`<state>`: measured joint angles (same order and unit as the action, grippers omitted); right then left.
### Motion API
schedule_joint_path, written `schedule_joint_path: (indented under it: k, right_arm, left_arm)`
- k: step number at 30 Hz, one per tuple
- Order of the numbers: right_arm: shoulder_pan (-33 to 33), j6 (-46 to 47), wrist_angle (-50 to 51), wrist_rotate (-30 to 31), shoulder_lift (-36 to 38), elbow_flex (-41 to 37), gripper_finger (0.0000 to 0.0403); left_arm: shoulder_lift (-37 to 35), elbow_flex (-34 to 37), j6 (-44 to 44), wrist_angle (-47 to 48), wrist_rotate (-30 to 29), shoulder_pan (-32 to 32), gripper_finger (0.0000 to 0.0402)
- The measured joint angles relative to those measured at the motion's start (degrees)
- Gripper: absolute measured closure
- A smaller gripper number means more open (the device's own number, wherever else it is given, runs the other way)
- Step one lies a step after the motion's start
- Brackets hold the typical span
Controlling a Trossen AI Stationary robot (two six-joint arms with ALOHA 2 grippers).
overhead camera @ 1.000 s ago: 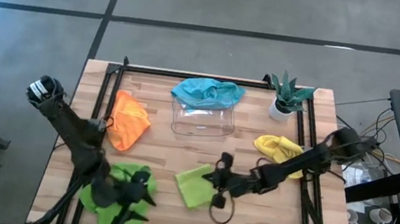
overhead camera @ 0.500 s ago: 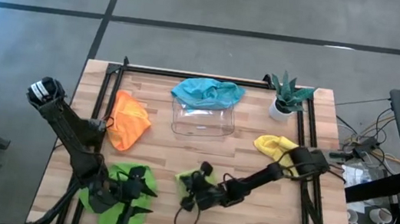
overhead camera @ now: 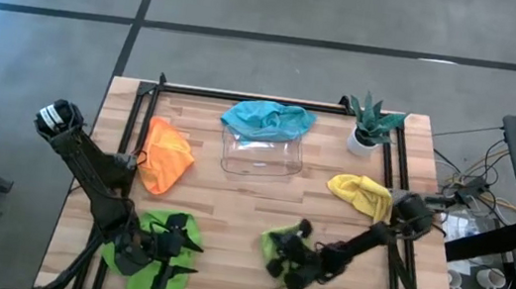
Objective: Fold microfiber towels
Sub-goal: Fold the light green microfiber cloth, then fold the green microfiber cloth
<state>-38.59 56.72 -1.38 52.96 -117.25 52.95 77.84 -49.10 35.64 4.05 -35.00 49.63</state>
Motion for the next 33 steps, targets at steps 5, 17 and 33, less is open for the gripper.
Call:
schedule_joint_path:
  k: [5,17,33]
  right_arm:
    - [-8.67,12.17,21.9,-2.69,11.34,-6.55,0.0394]
    - [-4.89,-20.07,17.63,-3.5,29.48,-0.12,0.0394]
    - [7.15,-57.43,-6.23,-35.77,-13.68,40.75,0.028]
  left_arm:
    - [0.31,0.02,0.7,0.72,0.38,0.0,0.0176]
    - [0.61,-2.7,20.89,9.93,24.18,0.65,0.0176]
    - [4.95,-1.86,55.01,7.5,27.77,17.71,0.0176]
